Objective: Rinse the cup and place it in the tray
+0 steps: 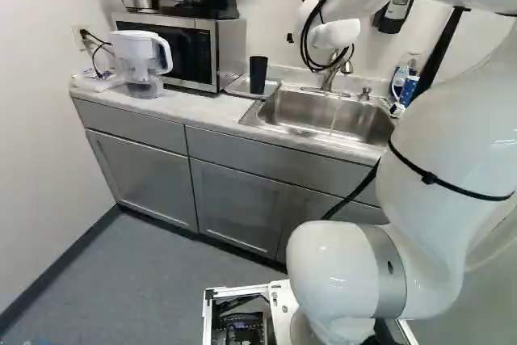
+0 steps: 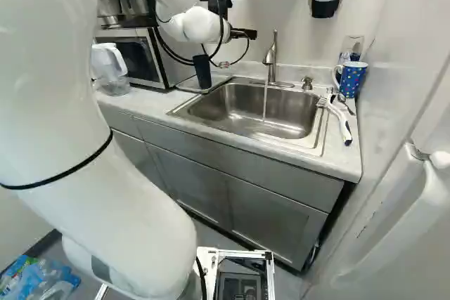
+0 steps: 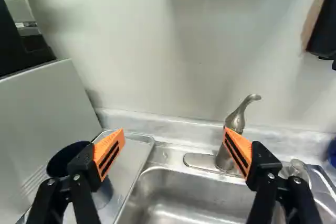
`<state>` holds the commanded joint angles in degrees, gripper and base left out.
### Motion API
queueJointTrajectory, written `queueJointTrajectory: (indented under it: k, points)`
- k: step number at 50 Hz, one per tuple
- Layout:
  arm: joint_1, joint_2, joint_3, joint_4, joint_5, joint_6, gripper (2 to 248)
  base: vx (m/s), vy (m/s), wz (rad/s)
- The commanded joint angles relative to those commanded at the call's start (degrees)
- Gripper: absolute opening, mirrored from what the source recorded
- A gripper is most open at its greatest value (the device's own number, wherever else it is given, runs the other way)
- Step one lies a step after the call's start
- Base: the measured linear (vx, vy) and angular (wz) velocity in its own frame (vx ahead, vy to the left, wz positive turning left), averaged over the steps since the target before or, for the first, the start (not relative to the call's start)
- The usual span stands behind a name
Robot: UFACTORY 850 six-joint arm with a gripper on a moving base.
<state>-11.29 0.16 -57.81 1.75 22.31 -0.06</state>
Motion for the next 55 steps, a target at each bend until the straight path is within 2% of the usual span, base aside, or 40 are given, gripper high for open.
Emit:
queueJointTrajectory:
  k: [19, 40, 55]
  points:
    - [-2.8, -1.0, -1.0, 0.0, 0.0, 0.0, 247, 0.0, 0.0, 0.0]
    - [-2.8, -0.5, -2.0, 0.0, 0.0, 0.0, 247, 0.0, 0.0, 0.0]
    - [-2.8, -1.2, -4.6, 0.0, -0.5, 0.0, 247, 0.0, 0.0, 0.0]
